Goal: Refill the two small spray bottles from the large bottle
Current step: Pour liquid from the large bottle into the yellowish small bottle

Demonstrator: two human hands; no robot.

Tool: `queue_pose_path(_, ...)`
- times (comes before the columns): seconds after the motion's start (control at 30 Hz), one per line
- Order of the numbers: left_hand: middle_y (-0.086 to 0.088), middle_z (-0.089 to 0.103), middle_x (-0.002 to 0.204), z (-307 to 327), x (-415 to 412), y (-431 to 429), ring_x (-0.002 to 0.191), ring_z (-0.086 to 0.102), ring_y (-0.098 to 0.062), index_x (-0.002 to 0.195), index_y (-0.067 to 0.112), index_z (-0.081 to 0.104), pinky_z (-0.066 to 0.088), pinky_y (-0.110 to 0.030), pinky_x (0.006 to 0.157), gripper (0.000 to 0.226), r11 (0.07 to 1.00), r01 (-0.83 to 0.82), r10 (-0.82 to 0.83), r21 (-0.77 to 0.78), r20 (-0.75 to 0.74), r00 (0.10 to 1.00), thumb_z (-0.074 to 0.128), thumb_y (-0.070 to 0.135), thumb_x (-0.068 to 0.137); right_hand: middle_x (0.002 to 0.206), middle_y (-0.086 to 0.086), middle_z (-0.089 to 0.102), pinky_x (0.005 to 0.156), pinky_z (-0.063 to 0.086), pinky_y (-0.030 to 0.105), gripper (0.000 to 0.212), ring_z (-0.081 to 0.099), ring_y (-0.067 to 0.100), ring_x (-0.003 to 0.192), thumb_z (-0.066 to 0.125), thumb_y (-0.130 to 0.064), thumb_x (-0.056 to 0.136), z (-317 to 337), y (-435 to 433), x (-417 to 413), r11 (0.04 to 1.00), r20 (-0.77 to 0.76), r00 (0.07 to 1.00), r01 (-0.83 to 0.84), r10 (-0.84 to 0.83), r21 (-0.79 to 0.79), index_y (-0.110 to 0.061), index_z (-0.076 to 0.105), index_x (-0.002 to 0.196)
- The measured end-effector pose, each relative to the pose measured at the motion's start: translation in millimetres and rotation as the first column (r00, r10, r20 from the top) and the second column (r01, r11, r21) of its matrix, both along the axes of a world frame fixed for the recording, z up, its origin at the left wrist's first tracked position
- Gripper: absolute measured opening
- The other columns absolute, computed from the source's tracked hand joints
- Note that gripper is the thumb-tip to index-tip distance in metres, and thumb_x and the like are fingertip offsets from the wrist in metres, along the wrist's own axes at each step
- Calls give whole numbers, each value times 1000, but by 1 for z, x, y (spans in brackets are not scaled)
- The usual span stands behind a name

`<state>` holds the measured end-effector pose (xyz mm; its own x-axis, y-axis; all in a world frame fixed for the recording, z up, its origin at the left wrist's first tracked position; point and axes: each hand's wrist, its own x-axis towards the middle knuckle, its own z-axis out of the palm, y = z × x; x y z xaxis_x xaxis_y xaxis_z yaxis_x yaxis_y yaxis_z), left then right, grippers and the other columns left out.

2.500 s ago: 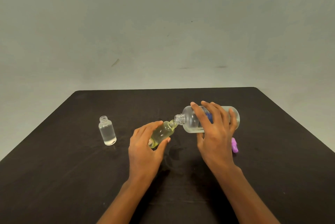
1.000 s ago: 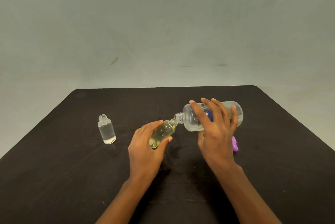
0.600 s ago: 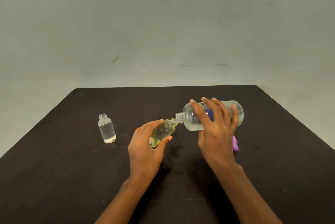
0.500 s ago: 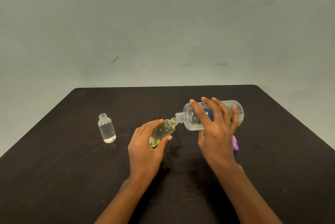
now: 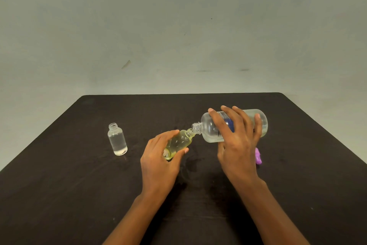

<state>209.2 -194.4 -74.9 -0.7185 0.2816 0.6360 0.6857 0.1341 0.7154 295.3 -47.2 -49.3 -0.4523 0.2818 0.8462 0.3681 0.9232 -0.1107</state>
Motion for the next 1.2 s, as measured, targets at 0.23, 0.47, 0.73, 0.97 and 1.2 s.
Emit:
queue_pose_path(0.23, 22, 63, 102, -2, -1, 0, 97, 57, -3, 107, 37, 62, 49, -27, 85, 49, 1000, -4, 4, -4, 2, 1000, 83, 18, 67, 131, 4, 51, 116, 6, 48, 87, 38, 24, 130, 72, 14, 62, 0, -1, 0, 1000, -11, 1000, 0, 0, -3, -30, 46, 133)
queue_pose_path(0.47, 24, 62, 102, -1, 0, 0, 98, 57, -2, 107, 38, 61, 47, -23, 85, 50, 1000, -3, 3, -3, -3, 1000, 83, 19, 66, 132, 2, 49, 116, 3, 46, 87, 39, 24, 129, 71, 14, 63, 0, -1, -1, 1000, -7, 1000, 2, -2, 2, -31, 45, 133)
queue_pose_path(0.73, 25, 61, 102, 0, 1, 0, 98, 57, -2, 107, 40, 60, 49, -27, 86, 48, 1000, -2, 2, -1, 0, 1000, 81, 23, 67, 132, 2, 48, 115, 7, 49, 91, 38, 23, 130, 71, 15, 61, -1, -1, 0, 1000, -4, 1000, 12, -12, 2, -32, 43, 134)
queue_pose_path(0.97, 25, 61, 101, 0, 1, 0, 98, 58, -3, 110, 40, 57, 50, -31, 86, 51, 1000, 4, -4, 8, 3, 1000, 78, 26, 66, 132, 2, 49, 116, 5, 49, 88, 38, 23, 130, 71, 15, 62, -1, -1, 0, 1000, -9, 1000, 3, -3, -9, -31, 45, 133)
queue_pose_path(1.2, 26, 61, 101, 1, 1, 1, 98, 58, -2, 111, 40, 57, 49, -28, 86, 50, 1000, 4, -4, 13, 5, 1000, 74, 30, 65, 131, 4, 52, 115, 7, 49, 89, 39, 24, 129, 71, 14, 62, 0, -1, 0, 1000, -10, 1000, 5, -5, -10, -31, 45, 133)
